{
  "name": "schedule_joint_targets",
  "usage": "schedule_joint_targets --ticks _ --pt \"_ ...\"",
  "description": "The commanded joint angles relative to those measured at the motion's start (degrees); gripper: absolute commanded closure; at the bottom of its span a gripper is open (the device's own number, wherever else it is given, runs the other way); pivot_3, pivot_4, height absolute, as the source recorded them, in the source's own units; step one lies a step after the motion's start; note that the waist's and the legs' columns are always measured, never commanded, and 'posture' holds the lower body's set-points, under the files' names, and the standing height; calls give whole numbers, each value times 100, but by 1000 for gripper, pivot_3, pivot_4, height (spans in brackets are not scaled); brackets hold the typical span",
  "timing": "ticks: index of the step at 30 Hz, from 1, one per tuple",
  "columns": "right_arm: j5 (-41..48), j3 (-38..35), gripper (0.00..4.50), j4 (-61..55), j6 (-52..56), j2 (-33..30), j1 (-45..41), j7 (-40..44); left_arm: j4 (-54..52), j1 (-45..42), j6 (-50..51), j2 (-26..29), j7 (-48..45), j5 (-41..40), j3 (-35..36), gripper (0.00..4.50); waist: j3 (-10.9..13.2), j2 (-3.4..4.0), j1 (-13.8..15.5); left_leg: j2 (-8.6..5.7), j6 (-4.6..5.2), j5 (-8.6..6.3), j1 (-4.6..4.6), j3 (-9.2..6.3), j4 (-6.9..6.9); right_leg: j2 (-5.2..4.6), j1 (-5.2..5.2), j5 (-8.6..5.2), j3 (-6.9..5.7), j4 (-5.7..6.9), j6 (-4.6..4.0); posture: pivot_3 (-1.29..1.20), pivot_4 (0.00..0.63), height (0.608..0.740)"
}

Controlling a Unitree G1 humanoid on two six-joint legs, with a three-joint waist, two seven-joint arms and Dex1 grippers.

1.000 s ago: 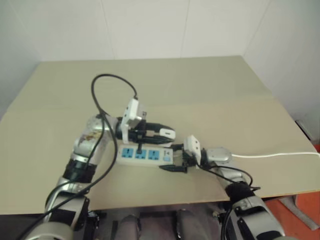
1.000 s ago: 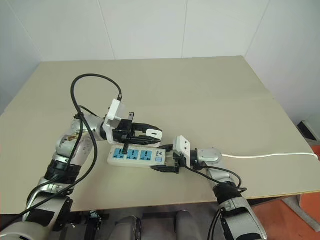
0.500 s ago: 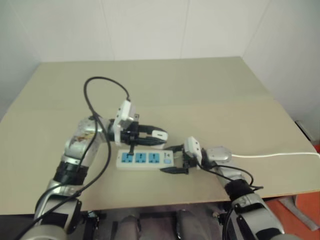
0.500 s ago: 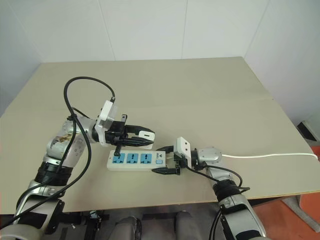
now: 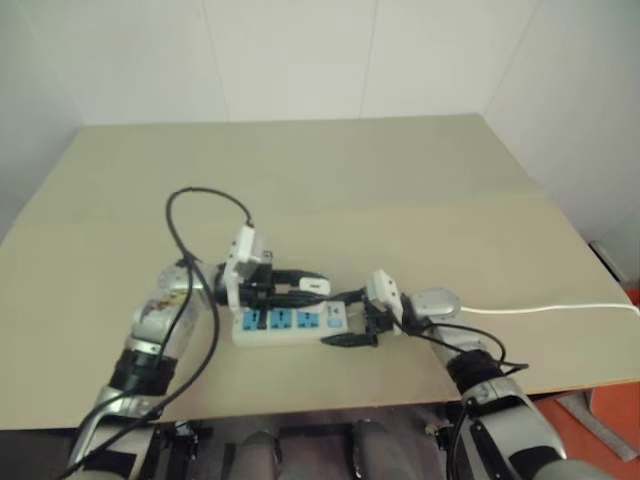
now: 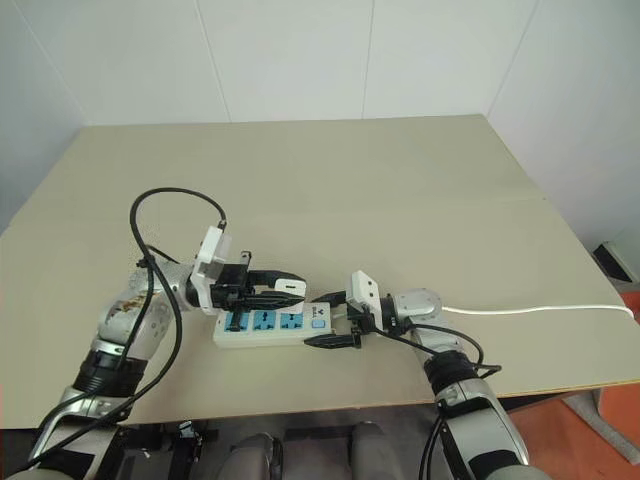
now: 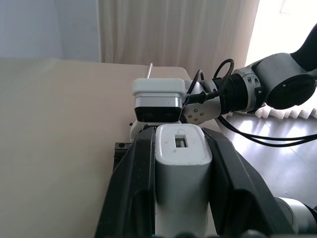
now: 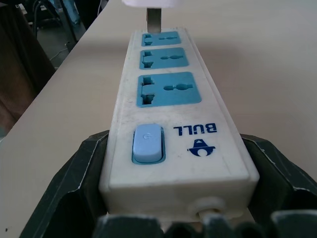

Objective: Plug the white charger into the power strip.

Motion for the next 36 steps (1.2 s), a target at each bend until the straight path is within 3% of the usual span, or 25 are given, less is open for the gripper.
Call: schedule_joint_targets --ticks 1,24,36 --pt "-99 124 1080 163 236 7 74 67 86 74 -410 -8 -82 97 93 3475 0 0 -2 0 0 0 1 0 0 0 0 0 0 0 0 0 150 740" --pt "-111 98 1080 52 431 -23 152 -44 620 564 -1171 -274 35 455 -47 3475 -4 -3 15 0 0 0 1 0 -3 0 2 0 -1 -4 0 0 150 740" --pt "-124 96 1080 -21 492 -41 167 -91 464 598 -897 -307 -39 315 -100 3475 -6 -4 23 0 0 0 1 -1 -12 0 2 0 -2 -13 1 0 150 740"
